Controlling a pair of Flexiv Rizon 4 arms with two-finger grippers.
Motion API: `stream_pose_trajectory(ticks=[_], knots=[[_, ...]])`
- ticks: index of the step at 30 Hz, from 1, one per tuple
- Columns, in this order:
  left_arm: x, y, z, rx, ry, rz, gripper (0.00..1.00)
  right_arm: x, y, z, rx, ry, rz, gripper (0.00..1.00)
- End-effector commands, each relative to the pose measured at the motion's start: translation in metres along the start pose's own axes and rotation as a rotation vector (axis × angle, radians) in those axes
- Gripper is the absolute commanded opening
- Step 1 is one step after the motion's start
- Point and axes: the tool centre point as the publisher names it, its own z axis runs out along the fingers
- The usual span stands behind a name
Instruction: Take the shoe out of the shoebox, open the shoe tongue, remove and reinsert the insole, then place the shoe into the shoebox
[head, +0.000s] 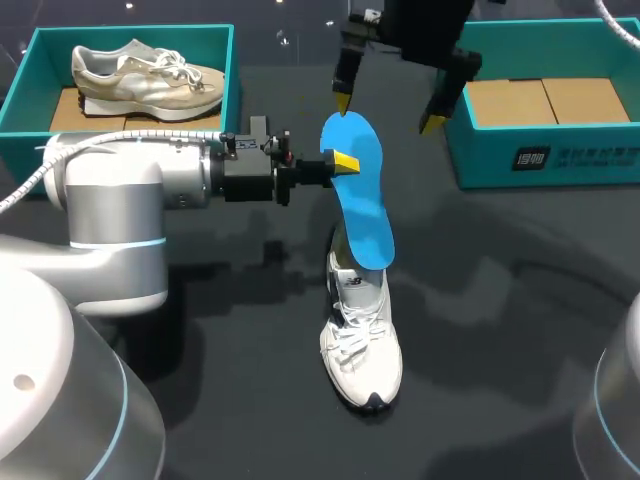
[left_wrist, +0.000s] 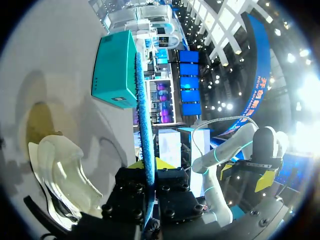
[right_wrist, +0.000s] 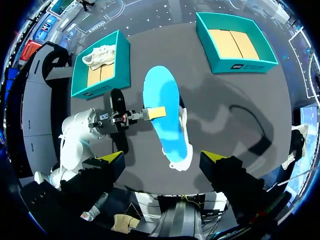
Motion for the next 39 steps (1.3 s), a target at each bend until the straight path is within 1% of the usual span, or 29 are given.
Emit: stream_pose_trajectory(ticks=[1,2,4,7,12,16,17,23,30,39], knots=[[0.000,0.001,0.000,0.003,0.000,0.000,0.00,-0.031,-0.002,0.001,0.016,0.500,0.009,1.00],[0.000,0.001,0.000,0.003,0.000,0.000,0.00,-0.035,-0.003,0.003,0.012,0.526,0.026,1.00],[0.000,0.001,0.000,0.003,0.000,0.000,0.00,-0.044,-0.006,0.006,0.003,0.624,0.044,1.00],[0.000,0.001,0.000,0.003,0.000,0.000,0.00,-0.051,-0.008,0.007,-0.008,0.702,0.051,1.00],[0.000,0.001,0.000,0.003,0.000,0.000,0.00,-0.057,-0.009,0.009,-0.020,0.772,0.040,1.00],[0.000,0.001,0.000,0.003,0.000,0.000,0.00,-0.061,-0.007,0.016,-0.025,0.863,0.021,1.00],[0.000,0.001,0.000,0.003,0.000,0.000,0.00,-0.062,-0.005,0.018,-0.023,0.913,0.005,1.00],[0.000,0.001,0.000,0.003,0.000,0.000,0.00,-0.070,0.001,0.029,-0.034,1.032,-0.006,1.00],[0.000,0.001,0.000,0.003,0.000,0.000,0.00,-0.074,0.003,0.039,-0.033,1.089,-0.001,1.00],[0.000,0.001,0.000,0.003,0.000,0.000,0.00,-0.082,0.005,0.051,-0.032,1.179,-0.005,1.00]])
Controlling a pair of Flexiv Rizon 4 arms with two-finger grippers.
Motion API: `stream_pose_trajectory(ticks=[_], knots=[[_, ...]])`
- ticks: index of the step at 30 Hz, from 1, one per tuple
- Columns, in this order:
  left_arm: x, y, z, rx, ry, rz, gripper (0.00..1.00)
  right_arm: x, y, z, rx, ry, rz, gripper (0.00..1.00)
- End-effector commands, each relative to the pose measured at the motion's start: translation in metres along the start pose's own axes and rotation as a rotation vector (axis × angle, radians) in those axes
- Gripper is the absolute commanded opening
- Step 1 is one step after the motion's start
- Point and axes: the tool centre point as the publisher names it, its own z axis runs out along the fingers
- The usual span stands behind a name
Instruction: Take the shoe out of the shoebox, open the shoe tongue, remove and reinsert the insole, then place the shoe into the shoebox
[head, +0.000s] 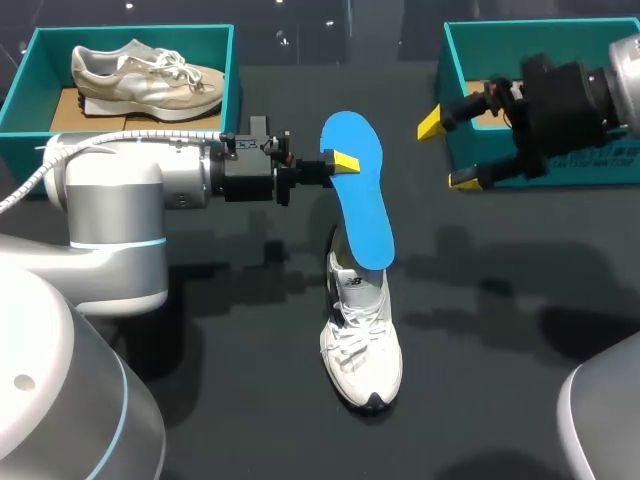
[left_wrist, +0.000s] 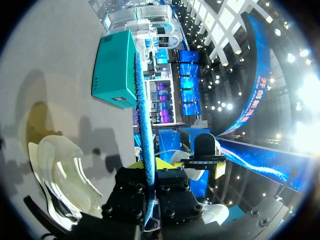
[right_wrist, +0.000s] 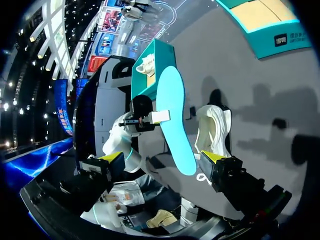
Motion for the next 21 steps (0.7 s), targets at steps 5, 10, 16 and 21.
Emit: stream_pose_trajectory(ticks=[5,10,16,21], knots=[[-0.001,0.001,0.000,0.003,0.005,0.003,0.00,-0.015,0.000,0.007,-0.003,0.451,-0.006,1.00],[-0.001,-0.004,-0.003,0.020,0.025,0.038,0.00,-0.019,0.003,0.011,0.004,0.477,-0.002,1.00],[0.004,-0.012,-0.009,0.035,0.037,0.103,0.00,-0.020,0.006,0.013,0.009,0.492,-0.002,1.00],[0.013,-0.020,-0.013,0.058,0.048,0.232,0.00,-0.020,0.007,0.015,0.013,0.494,-0.002,1.00]])
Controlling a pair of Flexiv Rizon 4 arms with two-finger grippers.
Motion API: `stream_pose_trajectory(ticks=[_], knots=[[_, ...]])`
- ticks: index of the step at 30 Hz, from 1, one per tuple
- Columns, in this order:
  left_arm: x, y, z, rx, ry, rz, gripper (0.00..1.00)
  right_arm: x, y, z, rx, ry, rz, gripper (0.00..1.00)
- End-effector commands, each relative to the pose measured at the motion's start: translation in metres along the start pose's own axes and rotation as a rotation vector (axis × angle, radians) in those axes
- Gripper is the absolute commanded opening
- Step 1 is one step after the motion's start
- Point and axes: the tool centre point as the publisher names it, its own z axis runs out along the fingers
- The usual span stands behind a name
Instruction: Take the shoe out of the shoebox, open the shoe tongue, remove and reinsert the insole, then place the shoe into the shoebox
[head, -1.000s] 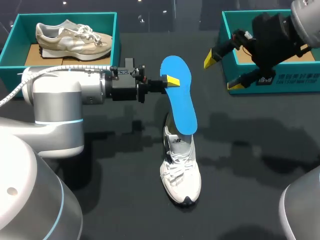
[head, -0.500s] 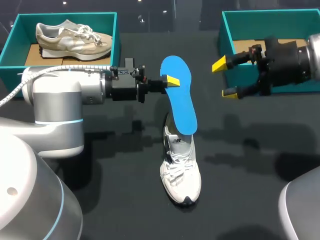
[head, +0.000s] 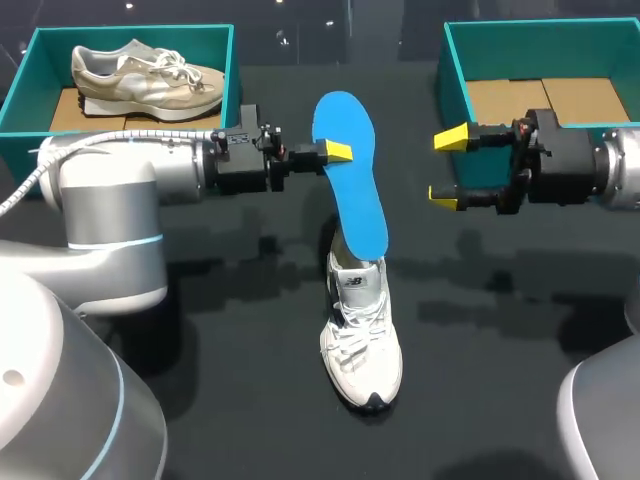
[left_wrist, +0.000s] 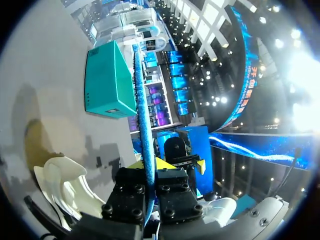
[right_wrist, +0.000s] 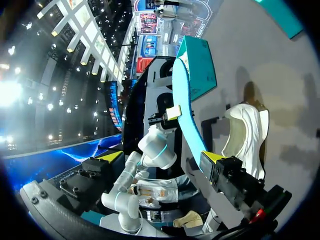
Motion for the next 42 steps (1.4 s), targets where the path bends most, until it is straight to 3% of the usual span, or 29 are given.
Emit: stream_pose_trajectory(ticks=[1,11,15,27,31,38,42], knots=[[0.007,-0.004,-0.005,0.027,0.020,0.107,0.00,-0.002,0.002,0.004,0.003,0.013,0.000,1.00],[0.025,-0.017,-0.009,0.059,0.084,0.654,0.00,-0.002,0.004,0.004,0.002,0.033,-0.013,1.00],[0.033,-0.021,-0.015,0.055,0.133,0.999,0.00,-0.002,0.004,0.004,0.002,0.033,-0.013,1.00],[0.033,-0.021,-0.015,0.055,0.133,0.999,0.00,-0.002,0.004,0.004,0.002,0.033,-0.013,1.00],[0.045,-0.014,-0.020,0.006,0.182,1.179,0.00,-0.002,0.004,0.004,0.002,0.033,-0.013,1.00],[0.046,-0.012,-0.022,-0.016,0.186,1.367,0.00,-0.002,0.004,0.004,0.002,0.033,-0.013,1.00],[0.053,0.001,-0.023,0.009,0.197,1.828,0.00,-0.002,0.004,0.004,0.002,0.033,-0.013,1.00]])
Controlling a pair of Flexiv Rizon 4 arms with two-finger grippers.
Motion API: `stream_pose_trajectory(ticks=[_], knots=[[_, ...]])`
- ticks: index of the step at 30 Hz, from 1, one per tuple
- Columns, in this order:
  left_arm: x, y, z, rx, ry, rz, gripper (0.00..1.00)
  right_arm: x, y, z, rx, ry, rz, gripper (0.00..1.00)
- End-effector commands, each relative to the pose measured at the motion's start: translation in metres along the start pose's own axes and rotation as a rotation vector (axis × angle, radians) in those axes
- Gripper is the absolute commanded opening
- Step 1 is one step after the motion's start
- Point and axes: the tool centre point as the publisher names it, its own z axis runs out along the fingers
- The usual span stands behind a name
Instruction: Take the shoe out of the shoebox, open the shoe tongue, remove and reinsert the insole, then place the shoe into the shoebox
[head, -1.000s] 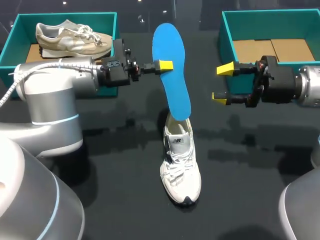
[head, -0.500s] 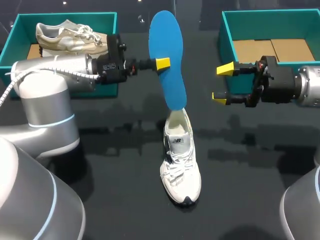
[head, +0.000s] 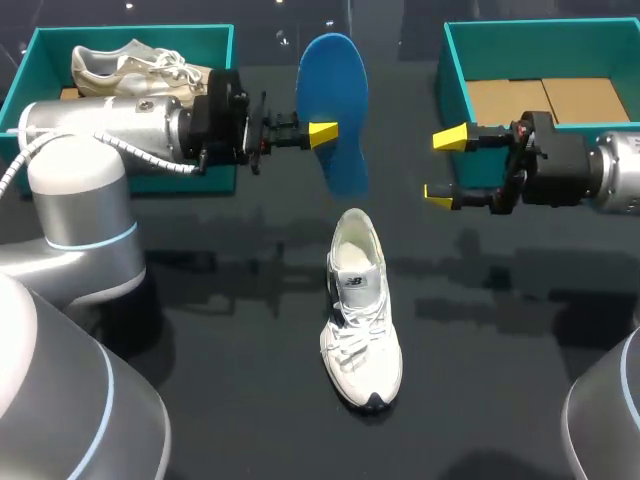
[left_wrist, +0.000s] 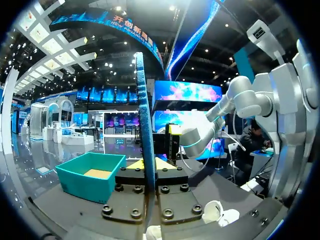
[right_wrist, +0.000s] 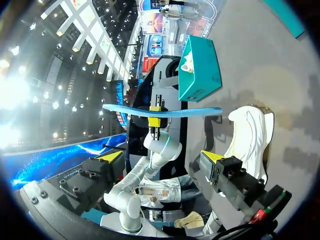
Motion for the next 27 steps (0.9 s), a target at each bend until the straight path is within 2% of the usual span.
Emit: stream_pose_trajectory(ticks=[1,13,14,15,17,19,23,26,27], knots=[[0.011,-0.003,-0.002,-0.015,0.015,0.478,0.00,0.000,0.000,0.001,0.000,-0.003,0.001,1.00],[0.011,-0.003,-0.002,-0.015,0.015,0.478,0.00,0.000,0.000,0.001,0.000,-0.003,0.001,1.00],[0.010,-0.001,0.000,0.009,0.027,0.486,0.00,0.000,0.000,0.001,0.000,-0.003,0.001,1.00],[0.009,0.001,0.001,-0.005,0.022,0.506,0.00,0.000,0.000,0.001,0.000,-0.003,0.001,1.00],[0.009,0.001,0.002,0.038,0.042,0.543,0.00,0.000,0.000,0.001,0.000,-0.003,0.001,1.00],[0.012,0.002,0.003,0.032,0.065,0.604,0.00,0.000,0.000,0.001,0.000,-0.003,0.001,1.00],[0.018,0.003,0.004,-0.014,0.075,0.758,0.00,0.000,0.000,0.001,0.000,-0.003,0.001,1.00],[0.024,0.000,0.004,-0.113,0.045,1.056,0.00,0.000,0.000,0.001,0.000,-0.003,0.001,1.00],[0.024,0.000,0.004,-0.113,0.045,1.056,0.00,0.000,0.000,0.001,0.000,-0.003,0.001,1.00]])
